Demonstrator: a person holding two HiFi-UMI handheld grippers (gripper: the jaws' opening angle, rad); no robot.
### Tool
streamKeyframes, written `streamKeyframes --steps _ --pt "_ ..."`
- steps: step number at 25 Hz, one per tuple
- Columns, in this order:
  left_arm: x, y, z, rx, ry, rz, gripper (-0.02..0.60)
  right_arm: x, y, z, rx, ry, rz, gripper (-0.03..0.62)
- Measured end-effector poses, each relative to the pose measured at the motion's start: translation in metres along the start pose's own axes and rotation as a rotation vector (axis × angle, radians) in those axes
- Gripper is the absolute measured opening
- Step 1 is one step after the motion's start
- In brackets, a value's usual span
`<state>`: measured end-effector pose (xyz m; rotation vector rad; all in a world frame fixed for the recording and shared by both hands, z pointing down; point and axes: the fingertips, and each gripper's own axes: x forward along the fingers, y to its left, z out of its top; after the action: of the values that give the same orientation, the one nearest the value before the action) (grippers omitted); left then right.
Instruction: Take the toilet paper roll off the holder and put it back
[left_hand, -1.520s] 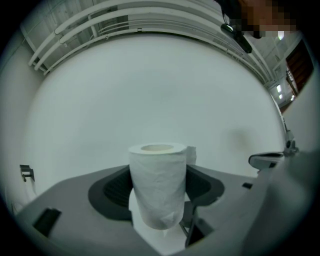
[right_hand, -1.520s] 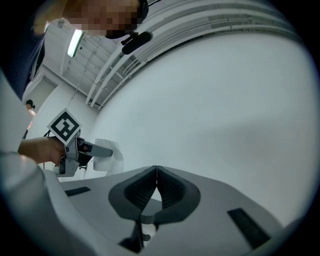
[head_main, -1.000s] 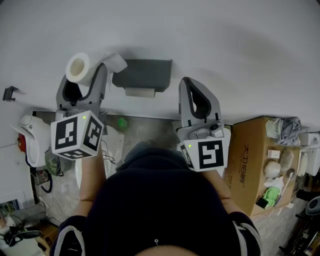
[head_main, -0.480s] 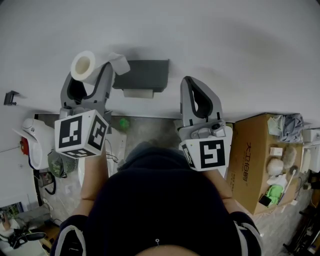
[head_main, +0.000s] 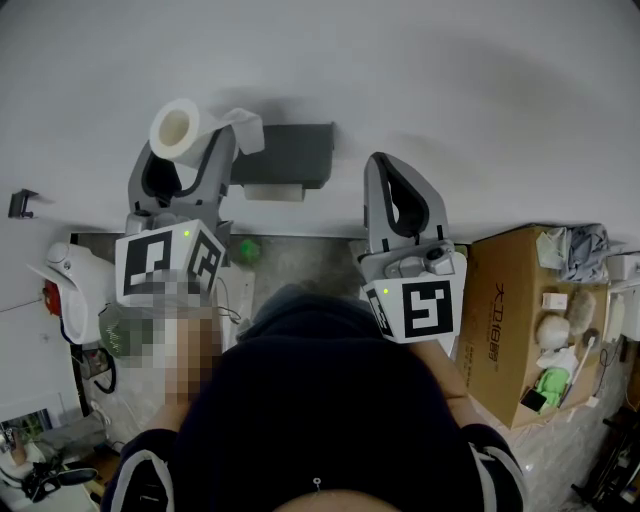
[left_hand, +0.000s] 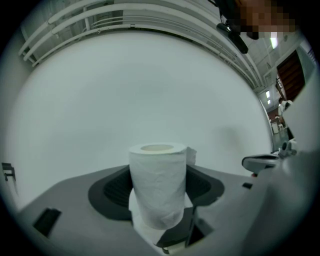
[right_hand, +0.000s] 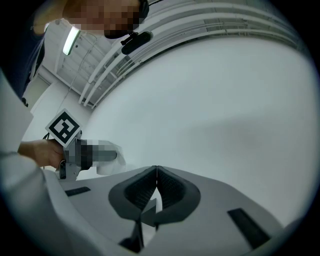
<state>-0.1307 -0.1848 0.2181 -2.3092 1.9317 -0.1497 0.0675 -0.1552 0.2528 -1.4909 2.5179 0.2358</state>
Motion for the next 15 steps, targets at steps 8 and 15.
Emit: streamKeyframes --steps 8,15 --pt "0.01 -0.015 0.001 -0.001 -0.006 -0.032 0.305 -0.003 -0.008 0.001 0.001 -0.006 -0.016 0.017" --pt "0.013 -0.026 -0.003 0.001 -0.002 -0.049 0.305 -0.005 -0.008 0.002 0.003 -0.01 -0.013 0.017"
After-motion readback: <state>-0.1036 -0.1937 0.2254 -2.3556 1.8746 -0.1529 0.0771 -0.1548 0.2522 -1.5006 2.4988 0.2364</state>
